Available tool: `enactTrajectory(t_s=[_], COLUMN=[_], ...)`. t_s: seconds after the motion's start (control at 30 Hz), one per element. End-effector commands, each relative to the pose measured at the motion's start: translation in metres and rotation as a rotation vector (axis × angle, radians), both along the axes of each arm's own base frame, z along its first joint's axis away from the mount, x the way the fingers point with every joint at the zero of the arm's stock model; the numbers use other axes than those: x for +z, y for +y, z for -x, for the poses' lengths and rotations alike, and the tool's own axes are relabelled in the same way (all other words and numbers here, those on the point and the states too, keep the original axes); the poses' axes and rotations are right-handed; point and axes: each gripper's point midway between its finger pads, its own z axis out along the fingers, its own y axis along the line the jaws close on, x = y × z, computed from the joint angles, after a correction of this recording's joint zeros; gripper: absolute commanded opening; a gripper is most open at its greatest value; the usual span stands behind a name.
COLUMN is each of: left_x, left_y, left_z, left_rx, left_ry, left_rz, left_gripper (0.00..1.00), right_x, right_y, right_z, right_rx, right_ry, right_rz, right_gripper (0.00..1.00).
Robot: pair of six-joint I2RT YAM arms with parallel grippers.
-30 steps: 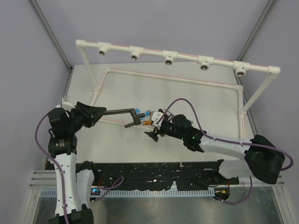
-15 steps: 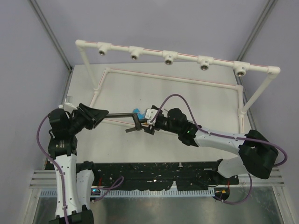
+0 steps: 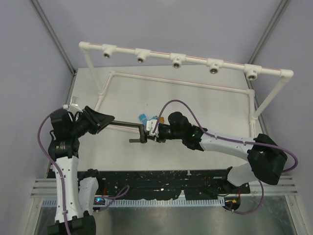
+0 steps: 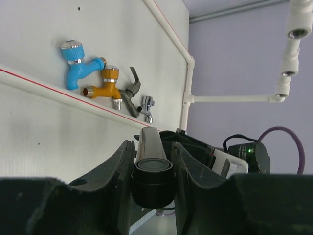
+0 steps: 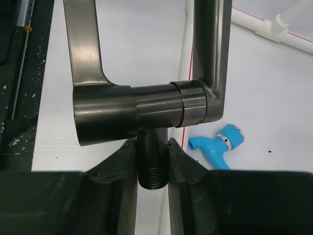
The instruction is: Install the water faucets
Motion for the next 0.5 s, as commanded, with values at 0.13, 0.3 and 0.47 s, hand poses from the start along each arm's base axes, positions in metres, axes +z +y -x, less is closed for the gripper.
enactTrajectory(t_s=[0.13, 0.3, 0.47], left_x=[0.038, 0.047, 0.049], left_y=[0.014, 0.023, -0.002], left_z=[0.014, 0.022, 0.033], left_rx=[-0.09, -0.095, -0.262], left_ry=[-0.314, -0.507, -0.686], left_rz=[-0.463, -0.743, -0.836], left_gripper=[0.63, 0.9, 0.93], right_x=[0.029, 0.033, 0.037], right_y=[-0.009, -0.023, -0.044], right_z=[0.021, 0.028, 0.034], right_rx=[-0.028, -0.073, -0.117], right_ry=[0.223, 0.377, 0.503], right_rz=[-0.074, -0.098, -0.061], right_gripper=[0.05, 0.05, 0.05])
